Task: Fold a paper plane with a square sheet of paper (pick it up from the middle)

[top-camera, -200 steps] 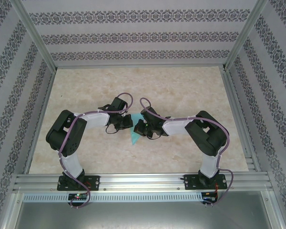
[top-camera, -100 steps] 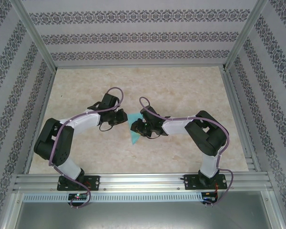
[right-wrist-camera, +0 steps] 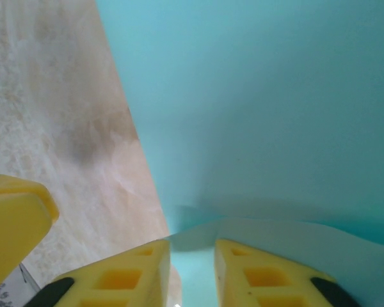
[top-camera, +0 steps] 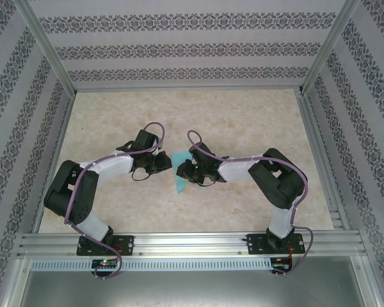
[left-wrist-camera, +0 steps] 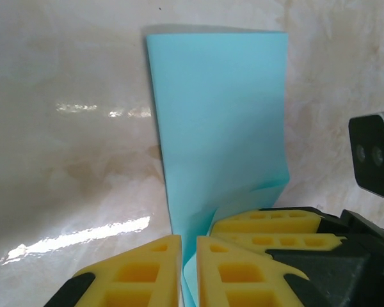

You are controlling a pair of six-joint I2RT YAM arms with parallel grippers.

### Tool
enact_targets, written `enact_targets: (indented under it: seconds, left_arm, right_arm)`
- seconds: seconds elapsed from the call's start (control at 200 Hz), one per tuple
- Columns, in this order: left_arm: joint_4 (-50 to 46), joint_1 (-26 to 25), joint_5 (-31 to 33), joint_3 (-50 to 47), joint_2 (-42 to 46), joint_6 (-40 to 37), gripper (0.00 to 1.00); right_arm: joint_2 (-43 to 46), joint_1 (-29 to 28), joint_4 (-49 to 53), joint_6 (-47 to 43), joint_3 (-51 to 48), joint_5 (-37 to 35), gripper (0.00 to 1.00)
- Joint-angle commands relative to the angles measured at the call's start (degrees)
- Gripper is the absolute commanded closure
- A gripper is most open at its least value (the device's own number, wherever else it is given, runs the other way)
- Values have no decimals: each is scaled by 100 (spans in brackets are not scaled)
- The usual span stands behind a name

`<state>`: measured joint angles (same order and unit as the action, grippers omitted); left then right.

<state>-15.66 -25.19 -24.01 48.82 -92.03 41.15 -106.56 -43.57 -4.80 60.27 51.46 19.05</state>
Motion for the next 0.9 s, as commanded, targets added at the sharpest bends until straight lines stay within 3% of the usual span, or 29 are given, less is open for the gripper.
enact_targets:
  seconds: [0.0,0.265,0.894]
  left_arm:
    - [312,-89,-268,-147,150,133,85]
    - [549,-316,-474,-245,63,219,89]
    - [718,-509,-255,-52,-680,307,98]
  right_arm:
    - [-92,86,300,-77,-163,-217,81]
    - [-128,101,415,-111,-174,-241,100]
    - [-128,103,449,-127,-178,-217,100]
